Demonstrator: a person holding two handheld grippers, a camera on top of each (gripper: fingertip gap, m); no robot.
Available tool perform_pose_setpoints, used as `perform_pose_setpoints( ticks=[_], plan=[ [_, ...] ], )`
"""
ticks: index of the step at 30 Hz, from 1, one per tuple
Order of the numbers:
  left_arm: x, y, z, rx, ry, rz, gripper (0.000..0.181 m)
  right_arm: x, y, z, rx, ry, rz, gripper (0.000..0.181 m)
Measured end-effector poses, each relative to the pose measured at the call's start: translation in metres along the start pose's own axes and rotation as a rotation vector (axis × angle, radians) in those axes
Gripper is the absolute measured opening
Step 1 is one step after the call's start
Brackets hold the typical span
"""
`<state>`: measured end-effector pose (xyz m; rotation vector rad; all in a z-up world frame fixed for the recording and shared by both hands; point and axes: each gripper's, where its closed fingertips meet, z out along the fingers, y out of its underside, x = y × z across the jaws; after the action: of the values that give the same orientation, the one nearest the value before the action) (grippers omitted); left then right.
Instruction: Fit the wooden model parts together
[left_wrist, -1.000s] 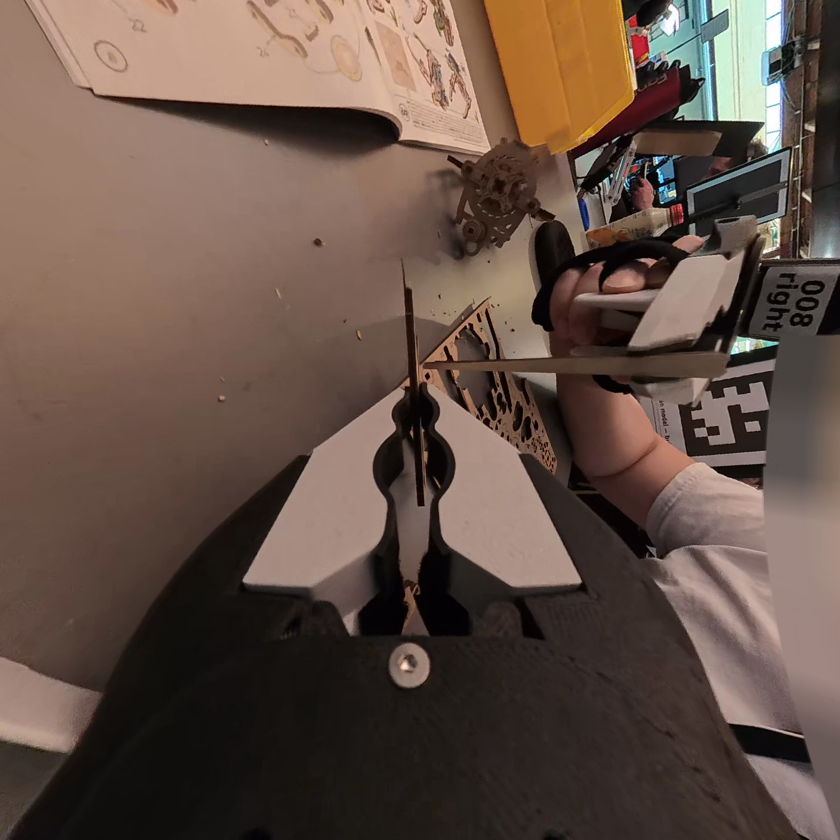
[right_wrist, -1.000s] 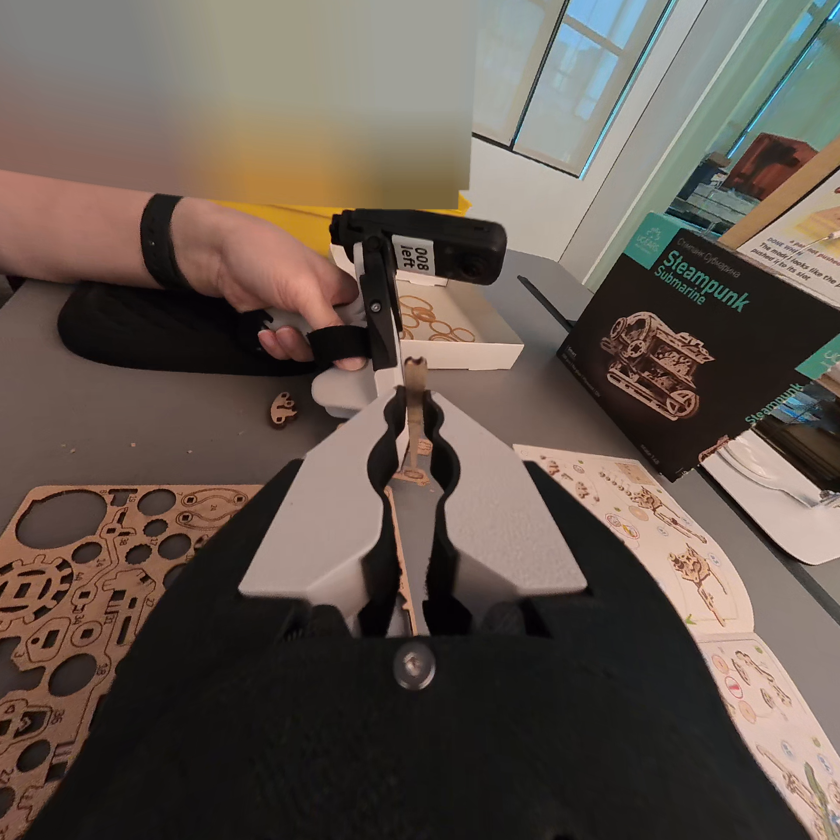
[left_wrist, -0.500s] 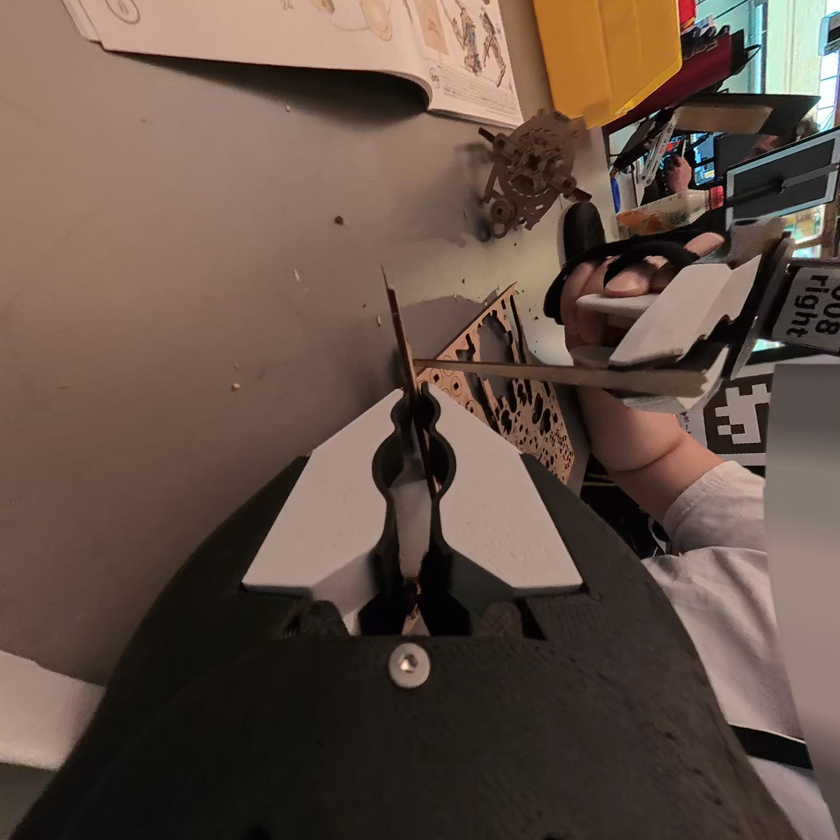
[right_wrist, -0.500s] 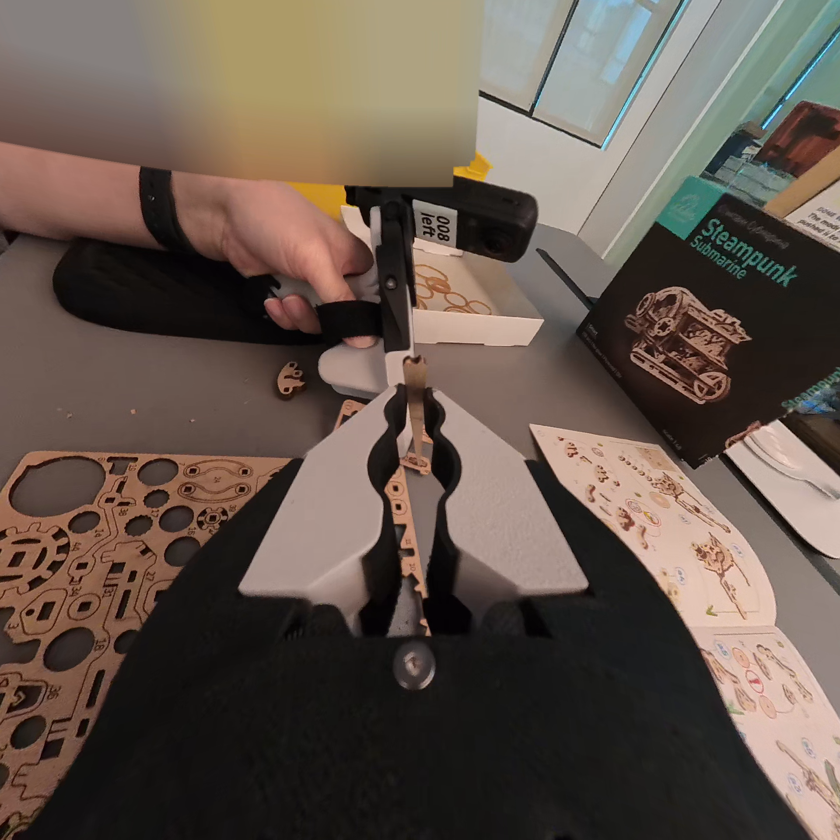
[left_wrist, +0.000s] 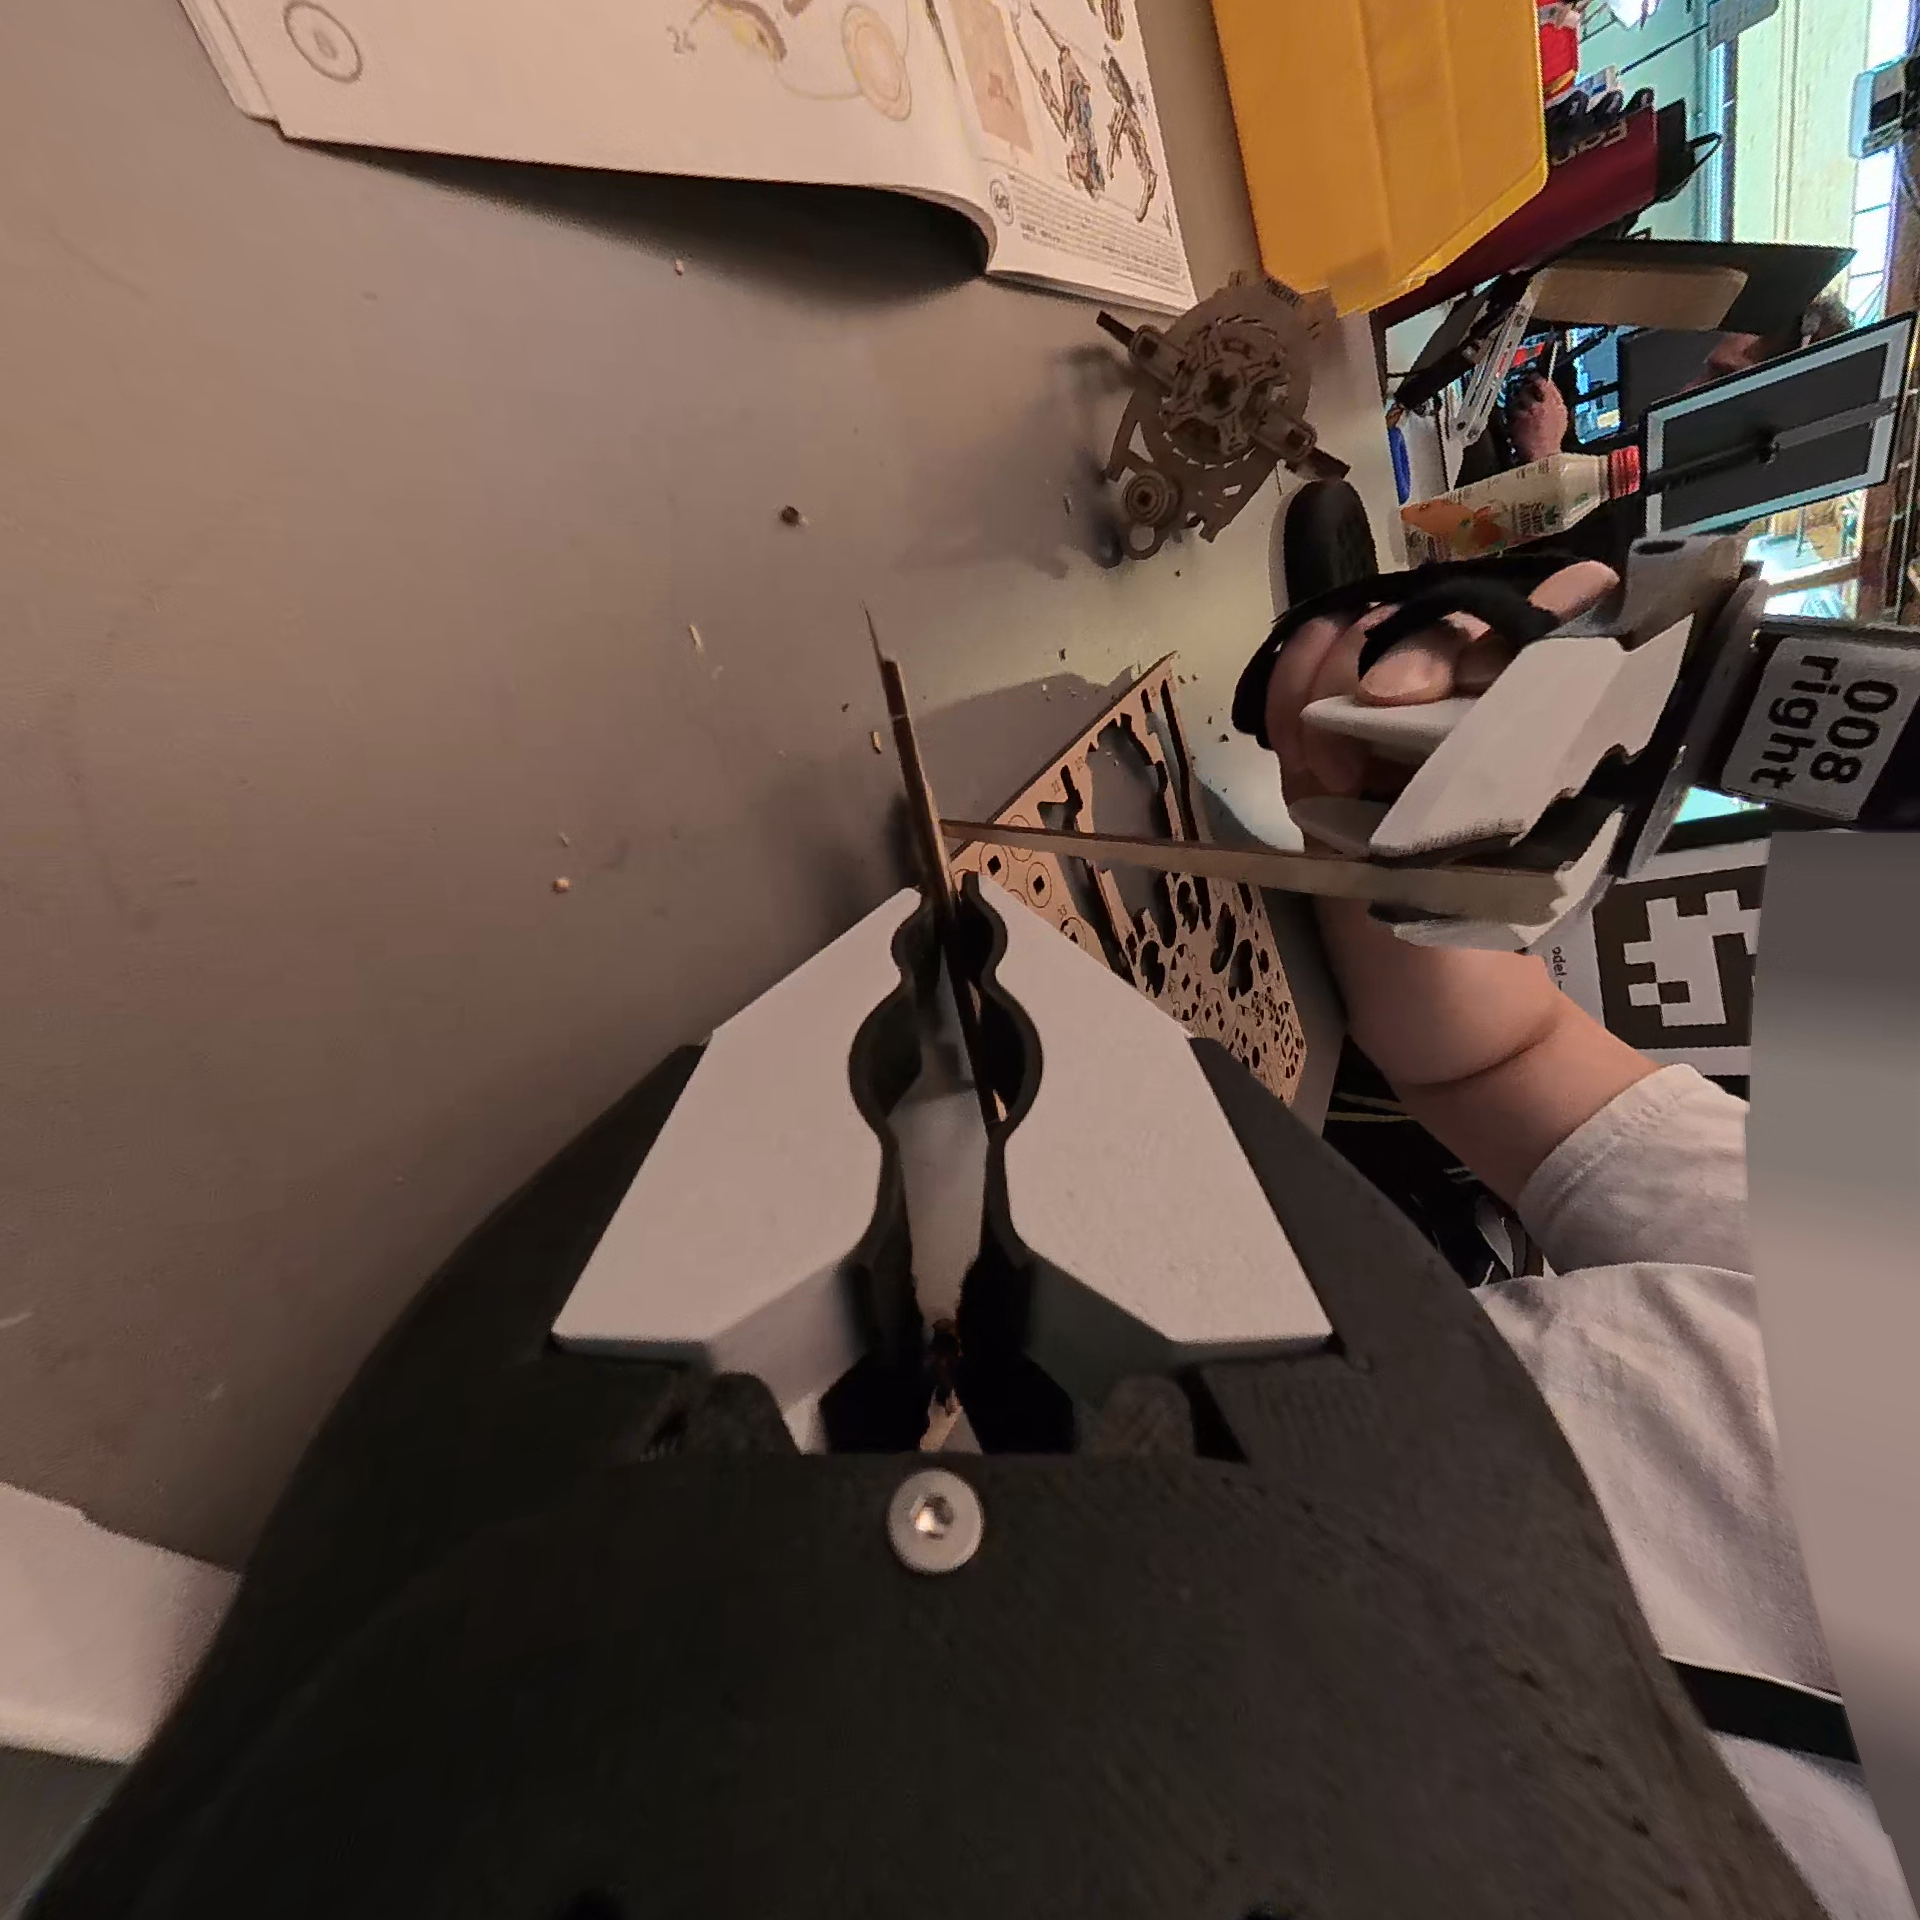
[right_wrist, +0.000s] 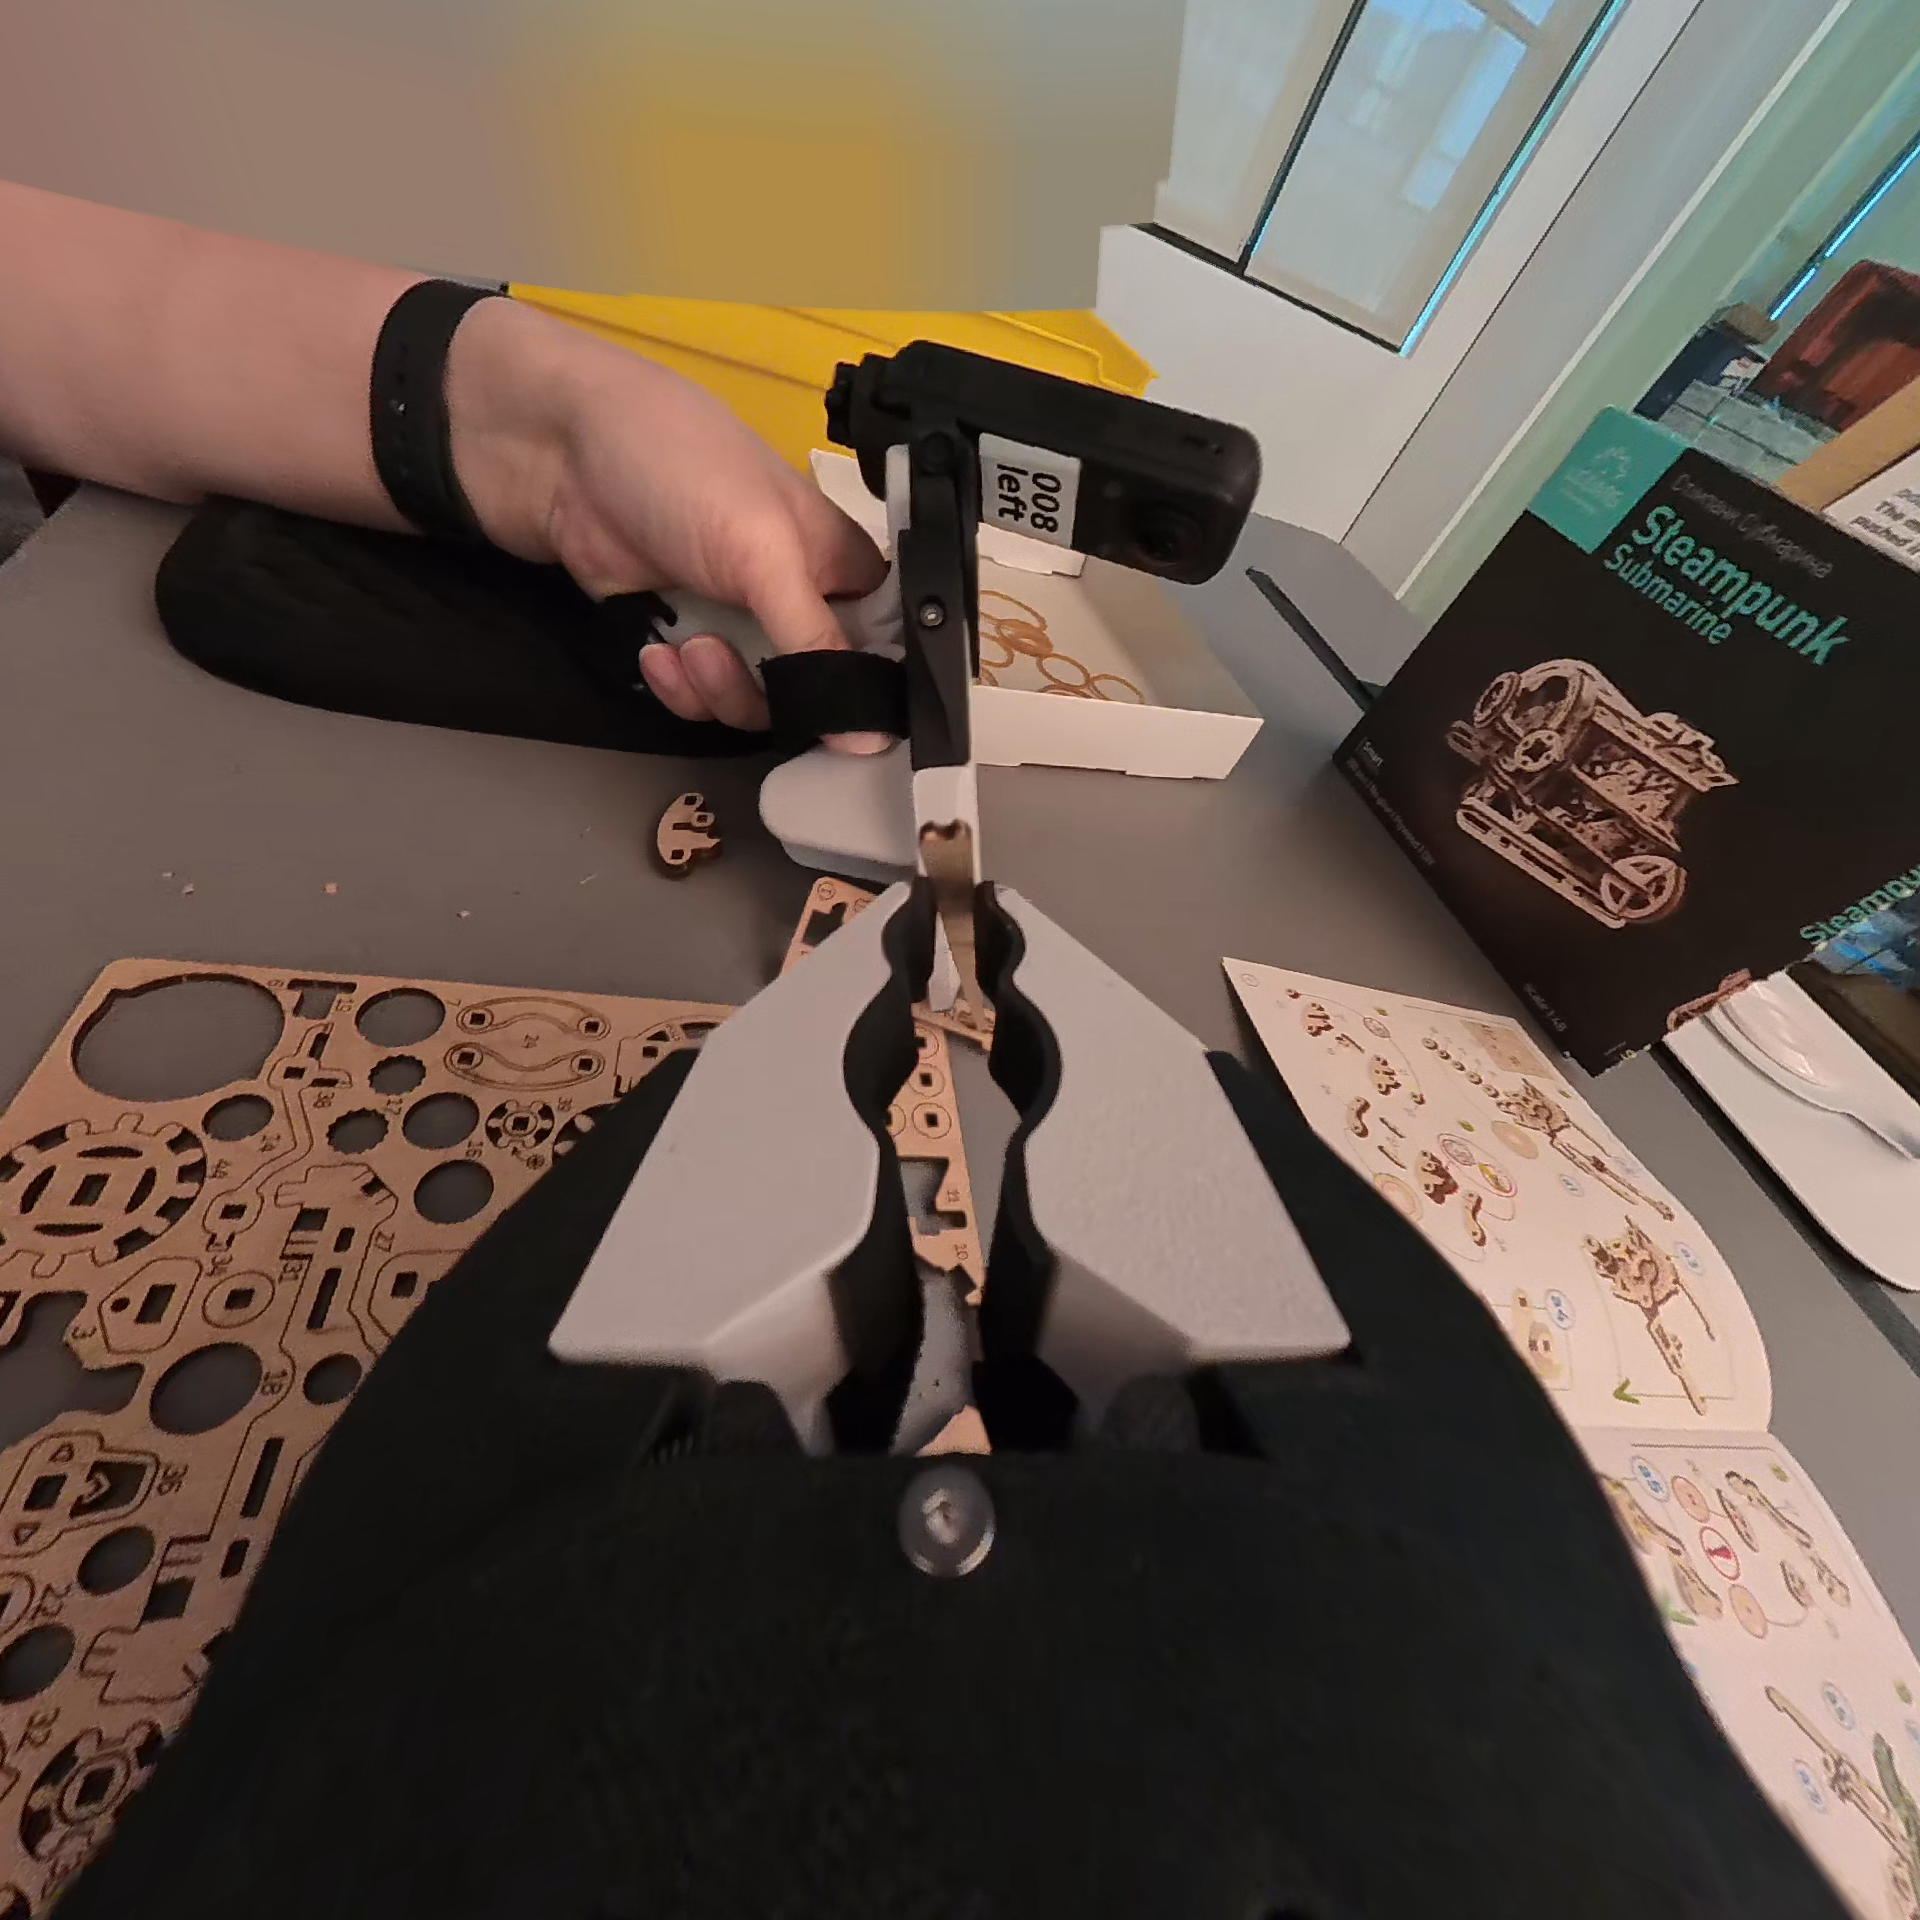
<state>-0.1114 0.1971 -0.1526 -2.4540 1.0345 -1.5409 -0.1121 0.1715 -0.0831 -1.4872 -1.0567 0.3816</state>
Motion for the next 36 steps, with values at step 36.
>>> perform_pose_setpoints(
  ticks=[36],
  plan=[
    [0.019, 0.007, 0.002, -0.056, 0.154, -0.038, 0.0, 0.029, -0.018, 0.005, 0.187, 0.01, 0.506, 0.001]
  ],
)
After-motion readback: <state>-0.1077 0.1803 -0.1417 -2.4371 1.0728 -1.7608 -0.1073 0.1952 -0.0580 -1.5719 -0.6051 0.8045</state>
